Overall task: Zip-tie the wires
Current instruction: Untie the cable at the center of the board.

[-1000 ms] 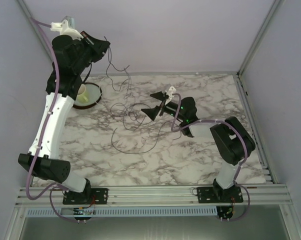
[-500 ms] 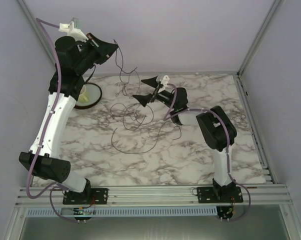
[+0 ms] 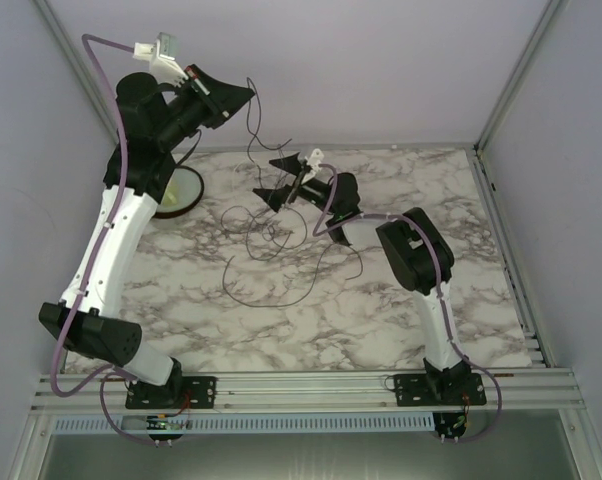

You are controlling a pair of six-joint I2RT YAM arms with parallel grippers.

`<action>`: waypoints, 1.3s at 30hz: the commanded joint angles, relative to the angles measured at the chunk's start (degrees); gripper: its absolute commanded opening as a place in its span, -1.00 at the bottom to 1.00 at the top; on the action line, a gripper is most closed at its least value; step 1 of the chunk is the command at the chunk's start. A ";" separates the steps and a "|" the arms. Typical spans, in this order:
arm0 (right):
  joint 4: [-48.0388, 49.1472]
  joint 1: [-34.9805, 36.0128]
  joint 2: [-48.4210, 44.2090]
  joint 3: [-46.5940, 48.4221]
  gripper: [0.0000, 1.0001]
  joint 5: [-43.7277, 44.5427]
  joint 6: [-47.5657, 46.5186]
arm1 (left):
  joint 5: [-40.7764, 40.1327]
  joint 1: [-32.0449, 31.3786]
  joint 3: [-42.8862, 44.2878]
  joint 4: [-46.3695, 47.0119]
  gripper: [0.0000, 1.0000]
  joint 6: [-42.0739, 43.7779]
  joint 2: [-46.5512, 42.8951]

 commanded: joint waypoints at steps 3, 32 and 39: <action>1.55 1.82 2.81 3.68 0.99 -2.23 3.77 | 2.33 -0.68 3.99 3.56 -1.00 -1.23 0.80; 1.10 1.13 0.21 -3.47 0.72 0.03 5.20 | -3.39 -1.13 12.02 -2.68 -1.00 4.24 2.65; 0.55 -0.90 -2.49 -6.28 0.68 0.44 5.50 | -3.63 -1.07 11.69 -3.97 -1.00 5.32 2.47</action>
